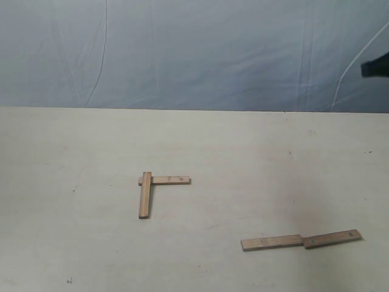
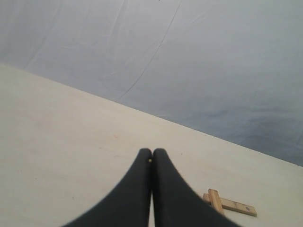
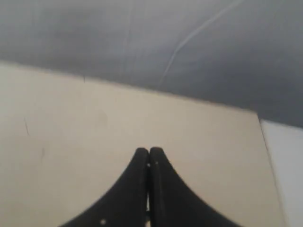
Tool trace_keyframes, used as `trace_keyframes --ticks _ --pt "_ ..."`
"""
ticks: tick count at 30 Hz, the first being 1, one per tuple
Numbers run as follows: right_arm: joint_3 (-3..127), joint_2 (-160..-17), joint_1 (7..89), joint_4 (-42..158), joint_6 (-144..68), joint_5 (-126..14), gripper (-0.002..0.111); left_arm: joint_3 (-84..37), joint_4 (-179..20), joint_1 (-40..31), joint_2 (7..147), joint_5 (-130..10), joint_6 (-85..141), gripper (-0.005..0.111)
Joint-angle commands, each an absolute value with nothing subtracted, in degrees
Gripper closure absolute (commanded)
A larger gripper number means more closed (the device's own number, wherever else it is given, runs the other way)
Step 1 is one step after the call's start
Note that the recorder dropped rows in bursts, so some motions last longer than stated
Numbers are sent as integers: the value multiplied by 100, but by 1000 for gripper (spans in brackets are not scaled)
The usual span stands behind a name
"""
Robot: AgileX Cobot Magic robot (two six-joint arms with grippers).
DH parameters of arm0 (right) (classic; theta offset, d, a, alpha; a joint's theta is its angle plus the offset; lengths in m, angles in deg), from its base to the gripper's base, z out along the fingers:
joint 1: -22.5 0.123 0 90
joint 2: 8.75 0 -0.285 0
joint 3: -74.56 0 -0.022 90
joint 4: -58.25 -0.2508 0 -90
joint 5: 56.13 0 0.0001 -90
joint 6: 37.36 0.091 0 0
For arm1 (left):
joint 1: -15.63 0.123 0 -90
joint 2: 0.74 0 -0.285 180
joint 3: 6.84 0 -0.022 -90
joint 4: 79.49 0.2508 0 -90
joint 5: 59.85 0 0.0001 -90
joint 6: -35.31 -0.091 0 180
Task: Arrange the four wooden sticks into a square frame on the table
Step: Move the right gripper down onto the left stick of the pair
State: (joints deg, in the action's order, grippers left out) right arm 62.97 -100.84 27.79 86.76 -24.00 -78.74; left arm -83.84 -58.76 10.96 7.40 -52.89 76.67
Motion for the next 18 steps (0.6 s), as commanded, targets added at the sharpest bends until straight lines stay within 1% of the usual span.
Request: trace_keyframes --ticks 1,2,4,6,9,10,11,13,14,17,18 --pt "7368 -11107 3272 7334 -5572 -10647 109 -8405 -5857 1098 705 -5300 7642 107" --pt "7518 -11302 3375 6871 -6321 -11163 109 -8405 -5857 1098 705 -5300 7642 107" --pt "7589 -11554 3564 6090 -7307 -11671 109 -8405 -5857 1098 705 -5300 7642 107" --pt "7546 -11783 3829 5470 -8170 -11920 109 -8405 -5857 1098 705 -5287 7642 107" --pt "7411 -12034 4273 5339 -8850 -12029 109 -8405 -5857 1098 705 -5276 7642 107" --pt "7352 -12103 4375 5364 -8934 -12017 107 -8405 -5867 1098 705 -5277 7642 107" --pt "7275 -12143 4490 5405 -8973 -11950 103 -8405 -5867 1098 705 -5277 7642 107" --pt "7132 -12224 4657 5418 -9031 -11699 90 -8405 -5891 1098 705 -5277 7642 107" --pt "7054 -12255 4729 5418 -9042 -11568 81 -8405 -5898 1098 705 -5277 7642 107" --pt "6816 -12359 4859 5429 -9159 -11234 48 -8405 -5907 1098 705 -5277 7642 107" --pt "6716 -12387 4878 5493 -9251 -11063 40 -8405 -5907 1098 705 -5277 7642 107"
